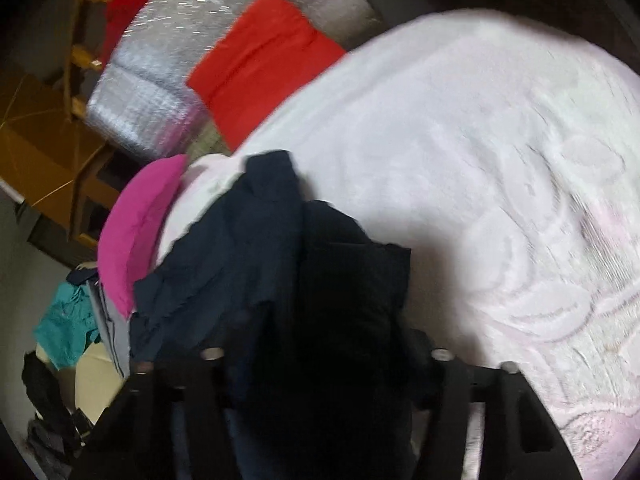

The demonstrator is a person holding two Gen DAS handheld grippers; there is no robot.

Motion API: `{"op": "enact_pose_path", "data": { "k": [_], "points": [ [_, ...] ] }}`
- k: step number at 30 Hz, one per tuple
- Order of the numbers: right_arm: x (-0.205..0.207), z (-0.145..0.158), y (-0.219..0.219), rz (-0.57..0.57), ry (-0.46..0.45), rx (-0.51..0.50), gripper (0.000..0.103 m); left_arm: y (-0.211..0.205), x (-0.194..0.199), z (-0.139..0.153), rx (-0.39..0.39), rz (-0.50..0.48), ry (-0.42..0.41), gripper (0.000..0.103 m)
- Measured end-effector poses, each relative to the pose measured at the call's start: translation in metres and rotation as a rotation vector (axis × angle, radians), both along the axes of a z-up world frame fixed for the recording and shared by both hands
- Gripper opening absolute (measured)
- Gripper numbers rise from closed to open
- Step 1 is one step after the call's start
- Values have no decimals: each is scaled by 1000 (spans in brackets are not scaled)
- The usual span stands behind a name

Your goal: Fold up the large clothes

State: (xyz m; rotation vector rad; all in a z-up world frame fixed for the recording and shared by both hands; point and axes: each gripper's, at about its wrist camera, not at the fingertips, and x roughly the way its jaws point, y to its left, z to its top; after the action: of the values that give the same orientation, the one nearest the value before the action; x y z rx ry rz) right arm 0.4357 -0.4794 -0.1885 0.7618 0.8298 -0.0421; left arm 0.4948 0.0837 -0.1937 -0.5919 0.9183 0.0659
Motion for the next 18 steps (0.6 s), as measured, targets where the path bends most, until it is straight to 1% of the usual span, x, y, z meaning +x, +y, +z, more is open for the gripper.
{"op": "enact_pose_path", "data": {
  "k": [1,2,4,5,8,9,10,11,12,13,16,18],
  "points": [
    [0,4,6,15,-11,-44,57,-2,1,-2,30,-5,10,70],
    [4,1,12,21,-7,-82,57,-3,4,-5,45,-9,26,72],
    [6,-12,16,19,37,-103,56,-1,5,-11,54,-10,56,78],
    [8,-16,16,15,49,-98,57,-1,4,-12,58,-7,63,79],
    [4,-9,12,-7,72,-89,64,-2,-3,-2,84,5,83,79],
    [0,-4,12,-8,89,-93,71,-4,-8,6,109,7,86,78],
    [-6,3,12,-11,96,-105,74,-7,-15,15,147,5,75,78],
    [-14,10,12,-17,93,-121,74,-12,-24,26,198,0,53,78],
    [-27,21,13,-25,82,-151,75,-17,-31,37,244,-6,28,78],
    [-37,27,14,-28,74,-172,77,-25,-43,50,297,-18,-7,78],
    [-79,51,21,-9,50,-225,80,-44,-77,82,391,-60,-98,81],
    [-108,66,29,18,41,-269,80,-55,-101,100,430,-95,-146,85]
  ]
}}
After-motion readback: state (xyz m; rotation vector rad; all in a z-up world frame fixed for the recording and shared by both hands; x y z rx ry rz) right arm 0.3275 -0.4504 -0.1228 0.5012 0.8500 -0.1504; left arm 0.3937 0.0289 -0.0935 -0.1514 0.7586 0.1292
